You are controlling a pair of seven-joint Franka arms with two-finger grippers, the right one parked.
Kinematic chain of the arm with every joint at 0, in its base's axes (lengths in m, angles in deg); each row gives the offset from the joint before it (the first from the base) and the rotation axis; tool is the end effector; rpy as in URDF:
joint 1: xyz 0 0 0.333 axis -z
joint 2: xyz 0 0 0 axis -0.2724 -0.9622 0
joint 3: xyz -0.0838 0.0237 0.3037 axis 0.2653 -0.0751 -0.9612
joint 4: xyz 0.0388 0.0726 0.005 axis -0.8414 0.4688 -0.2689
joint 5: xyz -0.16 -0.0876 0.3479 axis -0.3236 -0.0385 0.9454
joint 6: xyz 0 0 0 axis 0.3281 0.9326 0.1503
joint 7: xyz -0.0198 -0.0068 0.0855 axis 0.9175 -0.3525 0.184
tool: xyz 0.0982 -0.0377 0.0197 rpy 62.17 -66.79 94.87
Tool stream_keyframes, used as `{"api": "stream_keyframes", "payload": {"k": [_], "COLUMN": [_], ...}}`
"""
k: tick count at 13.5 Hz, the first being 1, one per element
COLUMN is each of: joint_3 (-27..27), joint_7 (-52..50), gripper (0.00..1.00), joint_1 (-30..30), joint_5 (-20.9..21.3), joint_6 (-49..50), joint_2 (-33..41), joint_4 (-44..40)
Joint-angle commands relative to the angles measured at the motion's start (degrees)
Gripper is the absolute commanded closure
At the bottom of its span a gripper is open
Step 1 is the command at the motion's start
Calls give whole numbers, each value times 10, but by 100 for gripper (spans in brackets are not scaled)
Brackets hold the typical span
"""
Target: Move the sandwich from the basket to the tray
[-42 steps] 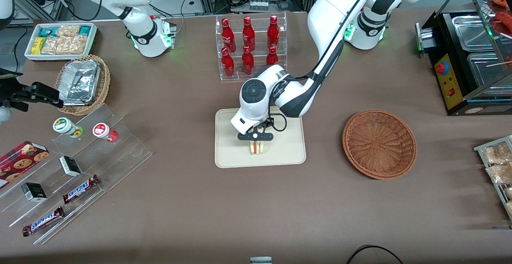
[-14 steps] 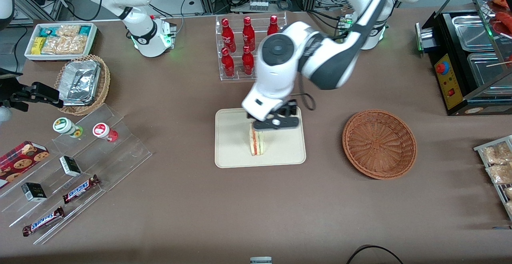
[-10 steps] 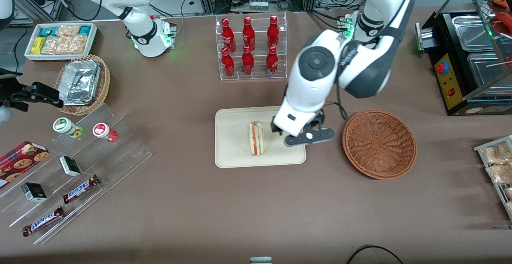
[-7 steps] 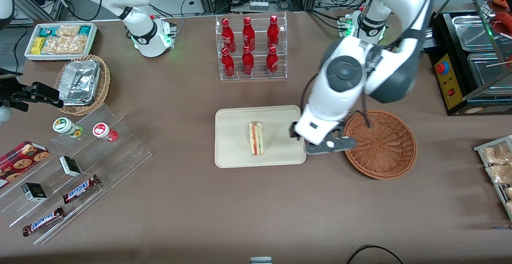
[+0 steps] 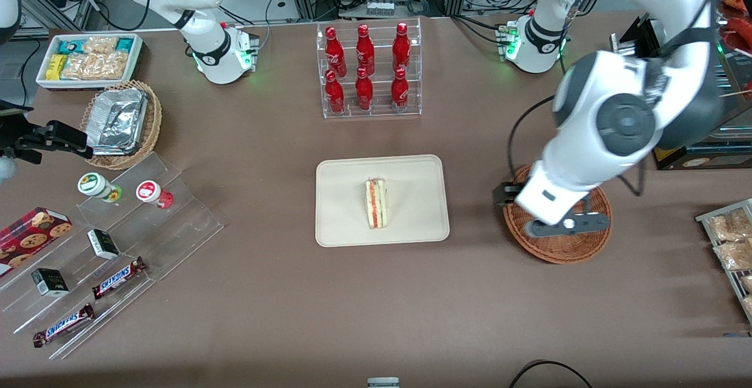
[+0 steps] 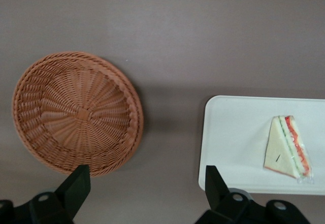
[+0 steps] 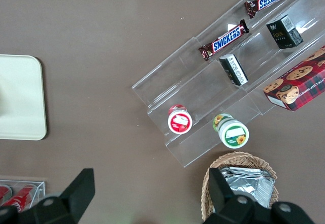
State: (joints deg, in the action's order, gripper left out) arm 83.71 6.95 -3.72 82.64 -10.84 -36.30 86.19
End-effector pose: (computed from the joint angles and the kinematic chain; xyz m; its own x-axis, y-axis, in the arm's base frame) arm 0.6271 -0.1998 0.5090 0.9932 0.0751 -0.0892 0.0767 -0.9970 0.0135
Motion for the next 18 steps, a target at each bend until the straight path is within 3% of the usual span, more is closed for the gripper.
{"api": "stream_keyframes", "payload": {"k": [1,8,12,18], "joint_3": [10,74,75,36], "joint_7": [55,120,122,128], "gripper": [0,0,0,0], "joint_1": [-48,-158,-175,-153], "joint_5": [-23,-22,-18,-23], "joint_6": [39,77,133,182], "joint_2": [49,157,198,223], "joint_4": [40,125,131,123]}}
